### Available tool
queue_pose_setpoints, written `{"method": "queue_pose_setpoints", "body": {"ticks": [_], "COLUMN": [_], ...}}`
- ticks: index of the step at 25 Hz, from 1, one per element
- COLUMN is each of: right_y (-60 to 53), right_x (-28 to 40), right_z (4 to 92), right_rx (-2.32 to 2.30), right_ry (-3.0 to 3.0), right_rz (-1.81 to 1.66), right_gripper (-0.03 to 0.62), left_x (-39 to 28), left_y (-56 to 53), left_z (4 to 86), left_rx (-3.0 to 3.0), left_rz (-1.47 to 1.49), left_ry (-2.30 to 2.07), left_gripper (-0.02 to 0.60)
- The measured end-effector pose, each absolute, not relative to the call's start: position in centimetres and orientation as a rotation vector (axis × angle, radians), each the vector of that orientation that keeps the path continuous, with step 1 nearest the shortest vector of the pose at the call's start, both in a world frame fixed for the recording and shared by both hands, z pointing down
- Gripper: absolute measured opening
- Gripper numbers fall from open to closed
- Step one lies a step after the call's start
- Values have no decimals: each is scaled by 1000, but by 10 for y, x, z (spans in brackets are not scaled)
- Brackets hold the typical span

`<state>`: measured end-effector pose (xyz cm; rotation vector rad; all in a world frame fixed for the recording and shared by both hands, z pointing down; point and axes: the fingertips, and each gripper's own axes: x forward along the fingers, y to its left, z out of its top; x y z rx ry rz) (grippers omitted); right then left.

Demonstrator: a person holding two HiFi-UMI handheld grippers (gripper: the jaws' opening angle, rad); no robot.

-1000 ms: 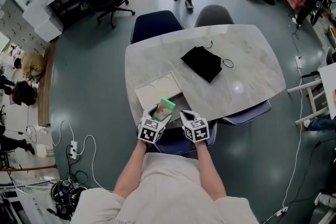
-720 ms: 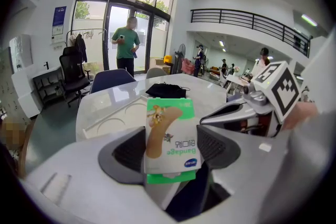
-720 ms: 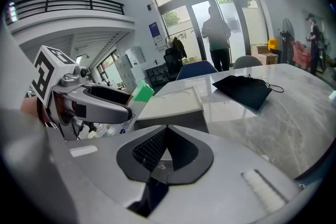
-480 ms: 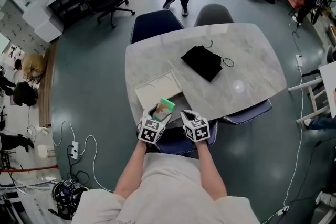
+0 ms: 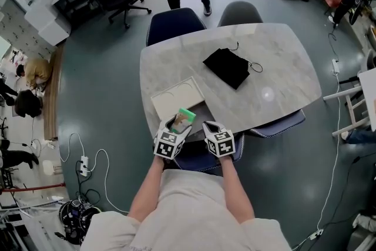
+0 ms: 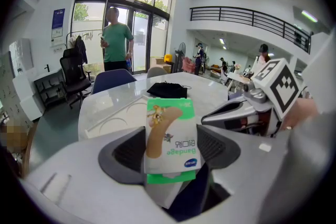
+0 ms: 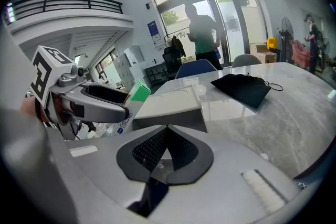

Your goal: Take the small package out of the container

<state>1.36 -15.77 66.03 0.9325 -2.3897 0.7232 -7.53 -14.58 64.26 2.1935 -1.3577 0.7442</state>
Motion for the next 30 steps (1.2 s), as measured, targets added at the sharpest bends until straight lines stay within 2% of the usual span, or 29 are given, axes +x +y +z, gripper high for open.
{"method": "queue_pose_setpoints", "body": {"ticks": [30], "right_y": [-154], "right_x": [5], "right_z": [665], "right_rx": [871], "right_ry": [-2415], "right_rz": [757], "right_gripper": [-2], "left_x": [-84], "left_y": [-146], "left_z": [642], "left_rx": [2171], "left_rz": [738], "left_ry": [-1395], "left_gripper": [356]}}
